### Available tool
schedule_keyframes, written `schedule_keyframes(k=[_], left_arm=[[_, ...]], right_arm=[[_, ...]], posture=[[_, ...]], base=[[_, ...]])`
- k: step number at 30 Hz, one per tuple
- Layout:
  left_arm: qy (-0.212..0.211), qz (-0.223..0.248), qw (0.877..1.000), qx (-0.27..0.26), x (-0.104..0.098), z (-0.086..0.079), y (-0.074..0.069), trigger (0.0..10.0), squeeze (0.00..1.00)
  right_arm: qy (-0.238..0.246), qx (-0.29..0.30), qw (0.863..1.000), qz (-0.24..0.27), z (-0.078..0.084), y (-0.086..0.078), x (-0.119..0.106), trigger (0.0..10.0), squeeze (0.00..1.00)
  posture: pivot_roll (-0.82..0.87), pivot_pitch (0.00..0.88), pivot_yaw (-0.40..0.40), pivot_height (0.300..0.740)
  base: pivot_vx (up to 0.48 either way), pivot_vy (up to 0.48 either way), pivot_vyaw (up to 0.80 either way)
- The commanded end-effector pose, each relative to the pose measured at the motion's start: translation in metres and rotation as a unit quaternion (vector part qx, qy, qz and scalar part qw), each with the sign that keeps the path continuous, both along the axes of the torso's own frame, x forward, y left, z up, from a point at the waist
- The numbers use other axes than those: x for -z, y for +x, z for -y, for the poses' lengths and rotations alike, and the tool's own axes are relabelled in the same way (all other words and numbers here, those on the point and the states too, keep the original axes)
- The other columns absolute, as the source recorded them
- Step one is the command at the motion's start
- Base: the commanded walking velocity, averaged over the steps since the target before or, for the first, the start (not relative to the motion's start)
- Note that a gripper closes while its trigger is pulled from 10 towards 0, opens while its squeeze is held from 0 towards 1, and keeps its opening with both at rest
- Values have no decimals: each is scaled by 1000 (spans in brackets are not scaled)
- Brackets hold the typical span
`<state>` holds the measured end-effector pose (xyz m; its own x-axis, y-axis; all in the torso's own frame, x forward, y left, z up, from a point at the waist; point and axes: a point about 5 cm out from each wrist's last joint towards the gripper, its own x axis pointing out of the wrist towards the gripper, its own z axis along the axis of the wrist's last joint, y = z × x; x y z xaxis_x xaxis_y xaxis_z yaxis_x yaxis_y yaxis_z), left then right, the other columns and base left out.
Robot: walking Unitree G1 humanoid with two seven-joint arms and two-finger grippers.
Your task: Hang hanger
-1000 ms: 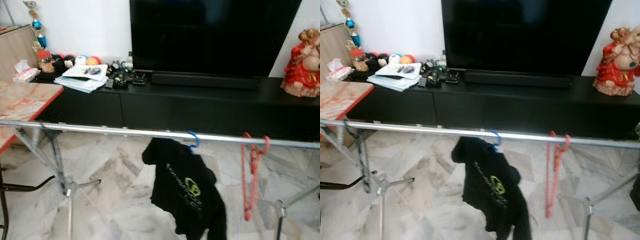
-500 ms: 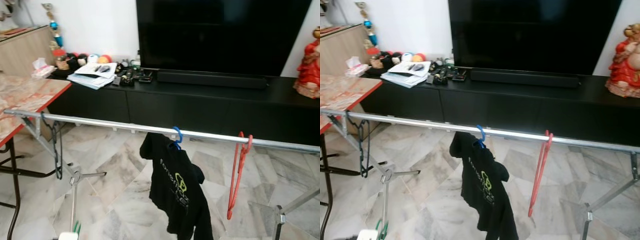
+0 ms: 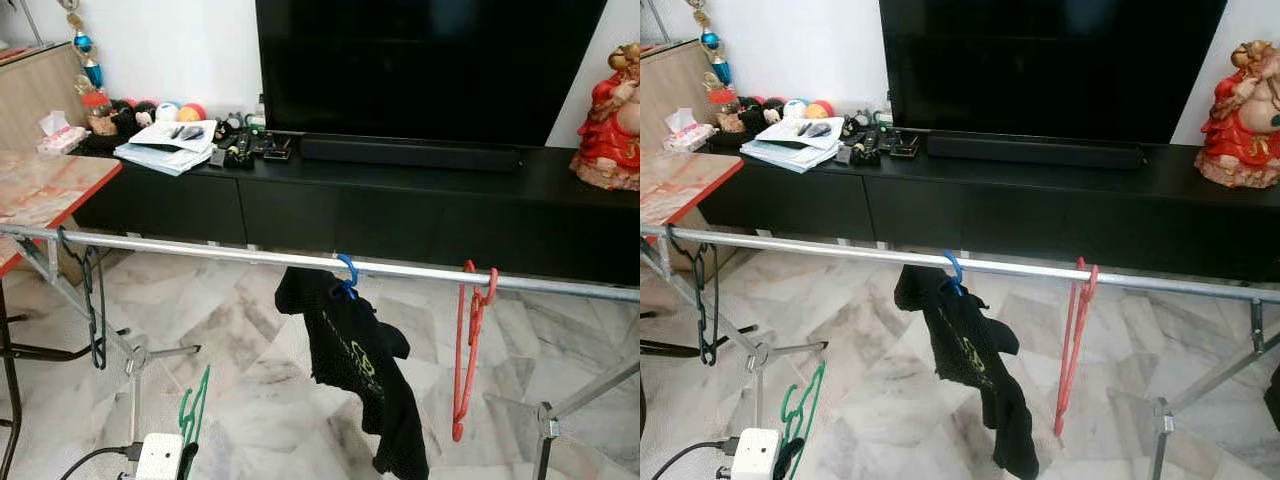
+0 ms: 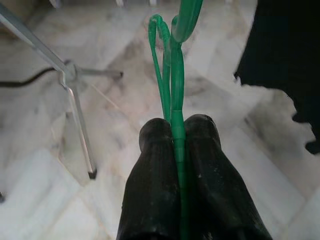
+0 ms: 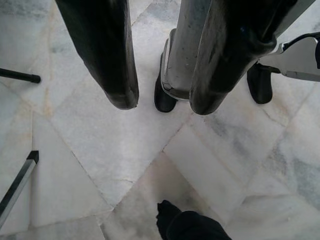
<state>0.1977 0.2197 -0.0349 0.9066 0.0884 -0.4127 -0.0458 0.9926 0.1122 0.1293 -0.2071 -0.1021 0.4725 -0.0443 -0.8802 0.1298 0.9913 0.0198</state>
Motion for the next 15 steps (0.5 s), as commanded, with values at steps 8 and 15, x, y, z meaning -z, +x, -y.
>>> schedule_keyframes(k=[8, 15], left_arm=[[-4, 11, 1000, 0, -8, -2, 9, 10000, 0], [-7, 12, 1000, 3, -10, -1, 11, 10000, 0]], right_arm=[[-3, -16, 1000, -10, -1, -3, 1, 10000, 0], [-2, -9, 1000, -14, -1, -4, 2, 10000, 0]], posture=[[53, 0, 18, 740], [53, 0, 20, 740]], base=[[124, 0, 460], [276, 0, 229]])
